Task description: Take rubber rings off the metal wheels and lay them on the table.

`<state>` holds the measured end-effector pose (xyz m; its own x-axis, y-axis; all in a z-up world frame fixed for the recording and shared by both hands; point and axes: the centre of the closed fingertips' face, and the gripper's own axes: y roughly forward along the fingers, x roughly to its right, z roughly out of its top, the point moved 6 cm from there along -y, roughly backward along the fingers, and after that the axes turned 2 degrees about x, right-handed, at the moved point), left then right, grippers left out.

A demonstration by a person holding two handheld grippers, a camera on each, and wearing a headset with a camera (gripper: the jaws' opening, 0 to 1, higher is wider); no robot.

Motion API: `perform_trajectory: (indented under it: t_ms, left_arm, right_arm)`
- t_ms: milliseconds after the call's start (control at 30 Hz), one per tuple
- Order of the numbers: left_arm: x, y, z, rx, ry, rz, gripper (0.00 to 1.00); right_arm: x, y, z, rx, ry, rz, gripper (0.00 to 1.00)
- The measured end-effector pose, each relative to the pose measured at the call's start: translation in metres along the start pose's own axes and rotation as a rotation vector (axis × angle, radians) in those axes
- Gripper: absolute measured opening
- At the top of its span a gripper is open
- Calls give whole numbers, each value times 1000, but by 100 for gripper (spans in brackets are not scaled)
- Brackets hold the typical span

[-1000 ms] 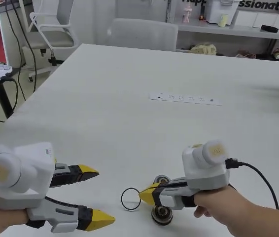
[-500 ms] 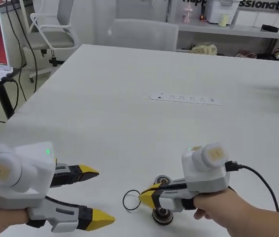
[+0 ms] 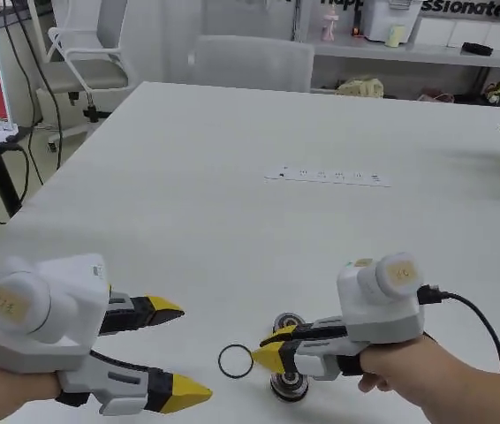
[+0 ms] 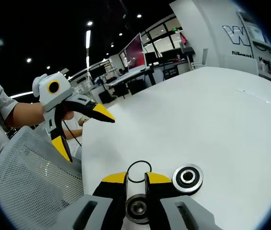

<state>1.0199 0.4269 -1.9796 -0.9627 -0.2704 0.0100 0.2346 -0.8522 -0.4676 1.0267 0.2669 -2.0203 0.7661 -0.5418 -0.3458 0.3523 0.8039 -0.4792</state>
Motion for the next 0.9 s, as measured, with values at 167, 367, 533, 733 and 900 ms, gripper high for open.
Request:
perform_trajectory:
  t_ms: [167,367,533,733,900]
  left_arm:
    - [2,6,2,-11,10,-18,58]
    - [5,13,6,-15,22,-37,58]
    - [6,18,12,-15,28,-51,57]
    - [8,25,15,-23,36,-68,56]
    - [10,31,19,-22,43,-78,55]
  right_arm:
    - [0,-9,0,9,2,1,13]
    - [1,-20,-1,13,-3,-5,14]
    - [4,-29,-3,12,-9,-13,16]
    - [6,-38,-7,1,-26,-16,18]
    - [6,-42,-10,-14,-43,-16,18]
